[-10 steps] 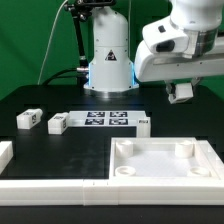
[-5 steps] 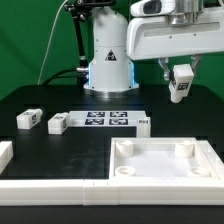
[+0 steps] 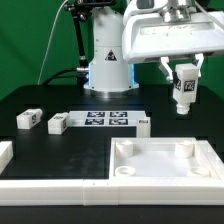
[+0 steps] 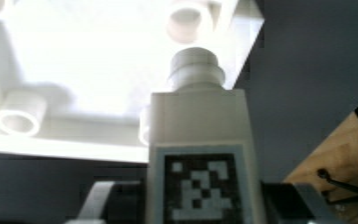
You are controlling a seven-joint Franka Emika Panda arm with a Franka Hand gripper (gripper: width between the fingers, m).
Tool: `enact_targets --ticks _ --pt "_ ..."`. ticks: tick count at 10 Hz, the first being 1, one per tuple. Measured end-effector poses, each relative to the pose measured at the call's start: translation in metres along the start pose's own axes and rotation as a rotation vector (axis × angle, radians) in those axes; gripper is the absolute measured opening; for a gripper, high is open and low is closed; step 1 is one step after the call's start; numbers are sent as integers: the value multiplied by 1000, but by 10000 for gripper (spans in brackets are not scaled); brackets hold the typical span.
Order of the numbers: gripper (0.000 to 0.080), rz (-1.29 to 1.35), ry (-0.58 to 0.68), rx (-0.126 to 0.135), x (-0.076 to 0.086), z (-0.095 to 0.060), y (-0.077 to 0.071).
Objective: Assemble one leg
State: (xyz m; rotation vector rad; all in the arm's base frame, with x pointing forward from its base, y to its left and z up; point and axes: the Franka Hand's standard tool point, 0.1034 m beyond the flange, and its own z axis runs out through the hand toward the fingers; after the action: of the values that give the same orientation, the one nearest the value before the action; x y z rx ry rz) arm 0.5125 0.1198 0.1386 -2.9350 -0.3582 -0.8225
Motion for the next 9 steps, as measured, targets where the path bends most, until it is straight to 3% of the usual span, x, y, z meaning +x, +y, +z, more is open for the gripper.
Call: enact_targets --ticks 4,5,9 --pt "291 2 -14 0 -3 3 0" --pt "291 -17 -11 -6 2 10 10" --pt "291 11 5 -6 69 52 35"
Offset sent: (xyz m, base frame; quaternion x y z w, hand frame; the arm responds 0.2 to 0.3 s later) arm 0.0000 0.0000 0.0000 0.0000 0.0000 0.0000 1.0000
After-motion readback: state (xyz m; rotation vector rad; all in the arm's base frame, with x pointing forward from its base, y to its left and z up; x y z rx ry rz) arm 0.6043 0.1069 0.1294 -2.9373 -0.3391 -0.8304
